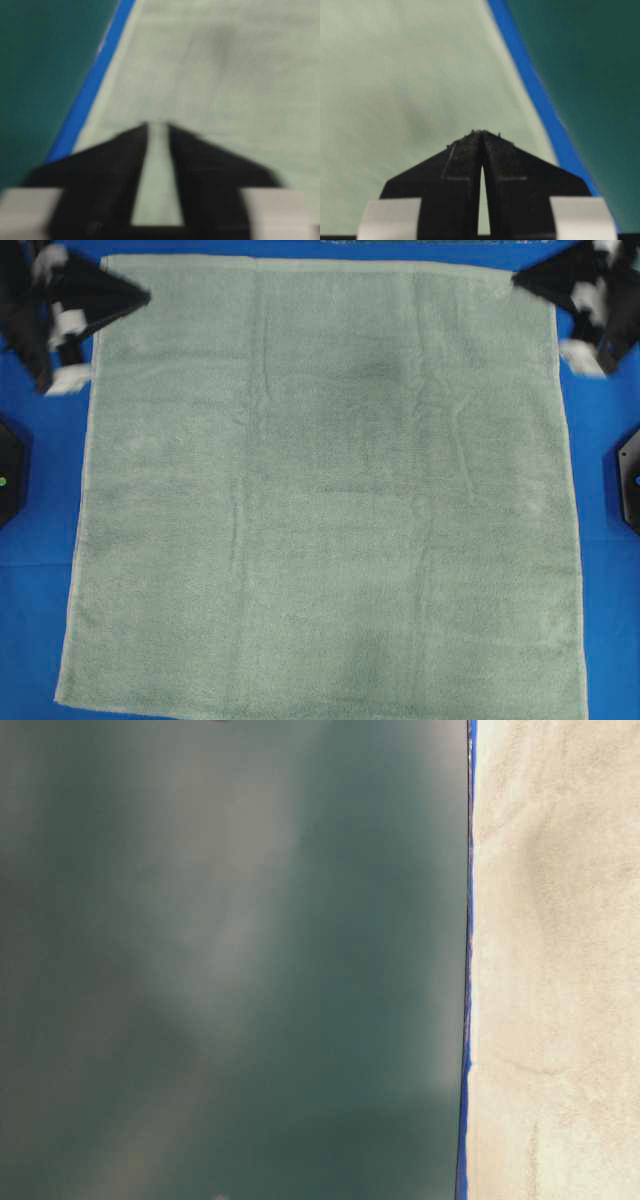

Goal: Fold a bath towel.
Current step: 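Move both grippers to the far towel corners and grasp them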

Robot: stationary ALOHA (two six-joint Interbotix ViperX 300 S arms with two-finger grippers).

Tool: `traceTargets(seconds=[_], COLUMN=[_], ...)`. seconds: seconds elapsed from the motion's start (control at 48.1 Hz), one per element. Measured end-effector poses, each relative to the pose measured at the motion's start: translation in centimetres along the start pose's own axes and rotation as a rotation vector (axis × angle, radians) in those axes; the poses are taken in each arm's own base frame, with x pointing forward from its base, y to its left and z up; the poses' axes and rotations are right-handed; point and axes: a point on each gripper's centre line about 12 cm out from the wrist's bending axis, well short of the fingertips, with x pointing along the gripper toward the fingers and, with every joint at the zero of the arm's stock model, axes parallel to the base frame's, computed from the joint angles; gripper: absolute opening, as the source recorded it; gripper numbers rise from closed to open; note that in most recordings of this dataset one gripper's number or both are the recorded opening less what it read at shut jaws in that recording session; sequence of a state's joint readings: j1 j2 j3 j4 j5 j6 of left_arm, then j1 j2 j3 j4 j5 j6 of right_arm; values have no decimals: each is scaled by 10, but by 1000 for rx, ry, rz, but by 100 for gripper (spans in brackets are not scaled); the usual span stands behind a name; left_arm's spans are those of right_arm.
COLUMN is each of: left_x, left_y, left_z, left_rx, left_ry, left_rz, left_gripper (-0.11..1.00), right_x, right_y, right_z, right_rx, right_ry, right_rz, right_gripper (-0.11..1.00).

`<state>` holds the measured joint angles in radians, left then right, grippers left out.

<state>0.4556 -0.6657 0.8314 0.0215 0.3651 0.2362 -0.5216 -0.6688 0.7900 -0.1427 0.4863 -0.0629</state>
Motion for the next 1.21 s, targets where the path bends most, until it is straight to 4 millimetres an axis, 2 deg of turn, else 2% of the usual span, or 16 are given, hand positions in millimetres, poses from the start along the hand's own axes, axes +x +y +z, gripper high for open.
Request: traceTargets(seconds=[0.062,0.145,0.187,0.229,0.312,0.457,0.582,0.686,0.811,0.956,1.206], left_x=[17,35,43,53,70,101,128,150,170,185,190], left_y=[17,36,45,53,66,89,110,118,114,112,113], left_z=[-4,-11,-12,-16,-22,-37,-67,-98,-124,-145,-148], left_rx=[-17,-2,16,49,107,162,157,160,162,154,149], left_ry=[73,160,195,236,289,370,437,495,540,572,576], left_rz=[42,81,94,102,103,101,107,91,57,37,36], left_gripper=[50,73,81,87,86,86,86,86,86,86,86], right_x=[16,37,48,59,80,118,148,165,178,185,193], right_y=[-15,-35,-43,-51,-62,-82,-91,-98,-103,-107,-109], right_z=[-8,-17,-21,-25,-30,-50,-75,-95,-111,-126,-135], right_rx=[-11,-26,-31,-40,-60,-62,-46,-22,-6,30,54], right_ry=[105,229,283,331,402,517,598,635,642,655,666], right_rz=[-43,-84,-93,-95,-88,-58,-3,32,58,81,103], right_gripper=[37,59,63,59,54,57,57,57,57,57,57])
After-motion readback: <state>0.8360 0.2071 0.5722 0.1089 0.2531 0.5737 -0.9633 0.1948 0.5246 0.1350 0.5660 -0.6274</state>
